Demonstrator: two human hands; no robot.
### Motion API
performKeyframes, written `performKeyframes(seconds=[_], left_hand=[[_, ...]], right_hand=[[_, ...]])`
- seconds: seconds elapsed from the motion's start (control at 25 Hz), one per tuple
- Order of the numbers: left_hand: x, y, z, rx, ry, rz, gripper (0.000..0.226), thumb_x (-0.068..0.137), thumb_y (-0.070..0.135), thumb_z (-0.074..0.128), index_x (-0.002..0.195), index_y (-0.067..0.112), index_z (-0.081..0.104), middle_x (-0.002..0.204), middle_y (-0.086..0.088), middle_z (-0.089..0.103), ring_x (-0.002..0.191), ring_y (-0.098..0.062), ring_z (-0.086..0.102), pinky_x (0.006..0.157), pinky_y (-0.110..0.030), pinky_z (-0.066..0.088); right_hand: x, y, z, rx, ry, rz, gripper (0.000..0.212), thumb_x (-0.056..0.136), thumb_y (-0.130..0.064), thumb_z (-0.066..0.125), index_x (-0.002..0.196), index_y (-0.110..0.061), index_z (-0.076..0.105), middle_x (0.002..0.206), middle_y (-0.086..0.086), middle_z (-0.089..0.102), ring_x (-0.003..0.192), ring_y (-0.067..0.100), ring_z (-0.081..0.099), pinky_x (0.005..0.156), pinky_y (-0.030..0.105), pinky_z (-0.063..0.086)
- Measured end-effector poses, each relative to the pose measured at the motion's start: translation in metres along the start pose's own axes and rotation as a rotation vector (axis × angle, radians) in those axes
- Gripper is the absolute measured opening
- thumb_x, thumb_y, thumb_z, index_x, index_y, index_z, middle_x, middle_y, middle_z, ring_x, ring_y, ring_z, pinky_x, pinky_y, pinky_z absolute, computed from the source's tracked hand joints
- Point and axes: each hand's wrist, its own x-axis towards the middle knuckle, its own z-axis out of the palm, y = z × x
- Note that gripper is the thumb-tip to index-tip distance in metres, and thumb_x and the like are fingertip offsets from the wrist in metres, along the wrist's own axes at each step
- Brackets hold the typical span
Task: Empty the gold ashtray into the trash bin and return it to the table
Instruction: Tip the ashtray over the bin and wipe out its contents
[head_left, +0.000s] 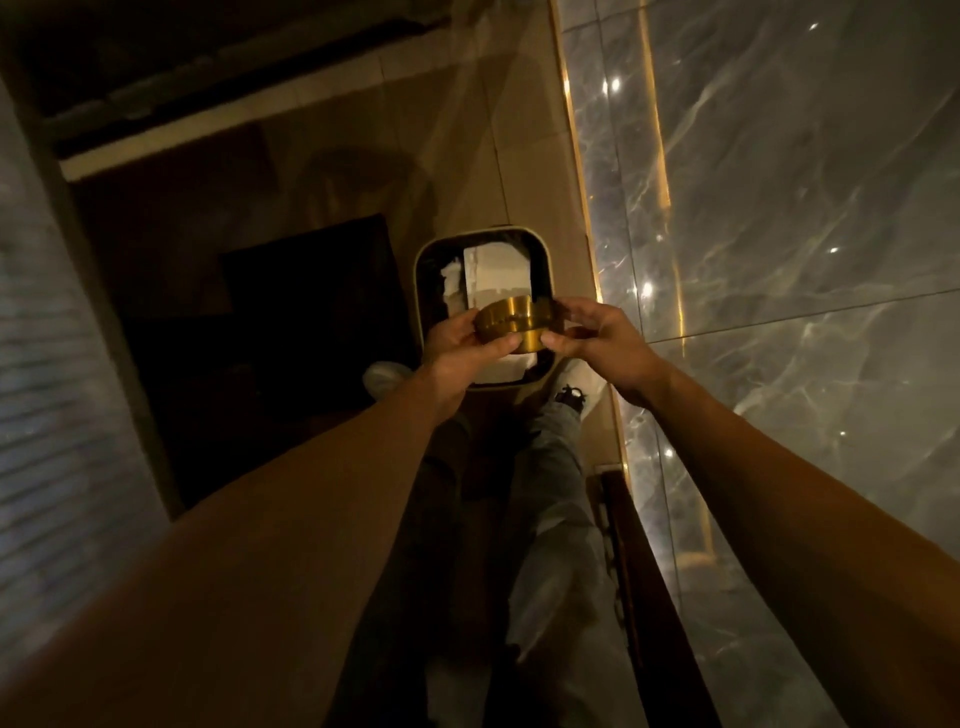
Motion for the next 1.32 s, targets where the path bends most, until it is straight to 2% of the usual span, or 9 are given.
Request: performKeyframes(seconds=[0.16,0.32,0.52,0.68,0.8,0.96,1.04,1.16,1.32], left_hand=[[0.019,-0.016,-0.010,0.000,0.002,-0.037,0.037,0.085,0.000,0.069,0.121,0.007,0.062,0.104,0.004,0.068,0.078,0.012,0.067,0.066,-0.004,0.049],[0.038,-0.029,-0.012,-0.079,0.081,-0.107,0.041,0.087,0.003,0.068,0.124,0.015,0.056,0.097,0.012,0.063,0.078,0.008,0.064,0.059,-0.001,0.046],[0.065,-0.053,-0.005,-0.200,0.158,-0.172,0.034,0.087,0.012,0.071,0.120,0.004,0.065,0.101,0.000,0.072,0.091,-0.006,0.068,0.075,-0.017,0.052],[0.086,-0.073,-0.001,-0.233,0.191,-0.192,0.034,0.089,0.023,0.069,0.120,0.008,0.067,0.120,-0.009,0.070,0.112,-0.020,0.065,0.090,-0.027,0.052],[0.099,-0.079,-0.002,-0.224,0.247,-0.221,0.039,0.090,0.029,0.068,0.122,0.007,0.066,0.123,-0.009,0.068,0.115,-0.020,0.063,0.085,-0.023,0.050],[0.113,-0.085,-0.009,-0.195,0.337,-0.258,0.050,0.084,0.043,0.072,0.121,0.010,0.063,0.124,-0.009,0.065,0.117,-0.023,0.061,0.100,-0.034,0.050],[0.118,-0.086,-0.011,-0.204,0.373,-0.260,0.049,0.083,0.043,0.072,0.119,0.011,0.061,0.124,-0.009,0.063,0.115,-0.023,0.061,0.099,-0.035,0.051],[0.125,-0.085,-0.010,-0.177,0.420,-0.257,0.043,0.084,0.046,0.070,0.109,0.012,0.064,0.119,-0.010,0.065,0.110,-0.022,0.063,0.097,-0.037,0.054],[0.130,-0.088,-0.010,-0.075,0.402,-0.239,0.025,0.090,0.047,0.062,0.080,0.024,0.066,0.100,-0.007,0.069,0.106,-0.026,0.066,0.098,-0.045,0.053]], right_hand=[[0.022,0.017,0.013,0.006,-0.030,0.045,0.044,0.087,-0.013,0.069,0.129,-0.011,0.058,0.110,-0.006,0.066,0.094,0.008,0.064,0.073,0.016,0.054],[0.036,0.029,0.024,0.047,0.012,0.102,0.041,0.088,-0.015,0.068,0.126,-0.007,0.056,0.116,0.004,0.063,0.099,0.011,0.062,0.073,0.013,0.052],[0.050,0.042,0.038,0.125,0.202,0.117,0.047,0.086,-0.017,0.071,0.123,0.000,0.048,0.118,0.013,0.064,0.101,0.015,0.063,0.080,0.018,0.053],[0.062,0.058,0.043,0.117,0.211,0.106,0.030,0.089,-0.019,0.068,0.112,-0.013,0.052,0.118,0.010,0.062,0.111,0.023,0.061,0.095,0.034,0.052],[0.068,0.068,0.046,0.100,0.195,0.113,0.030,0.091,-0.021,0.065,0.117,-0.013,0.050,0.122,0.012,0.061,0.113,0.024,0.060,0.098,0.039,0.051],[0.076,0.074,0.053,0.061,0.193,0.097,0.035,0.094,-0.014,0.059,0.128,-0.008,0.051,0.129,0.014,0.058,0.120,0.024,0.057,0.104,0.041,0.048],[0.083,0.077,0.056,0.023,0.198,0.095,0.039,0.094,-0.012,0.058,0.132,-0.007,0.051,0.132,0.013,0.058,0.122,0.025,0.056,0.105,0.043,0.048],[0.089,0.079,0.057,-0.046,0.198,0.086,0.046,0.092,-0.014,0.059,0.137,-0.011,0.049,0.136,0.012,0.055,0.123,0.025,0.055,0.105,0.046,0.047],[0.093,0.077,0.055,-0.140,0.194,0.077,0.044,0.090,-0.014,0.058,0.134,-0.016,0.052,0.131,0.014,0.056,0.123,0.026,0.054,0.106,0.047,0.045]])
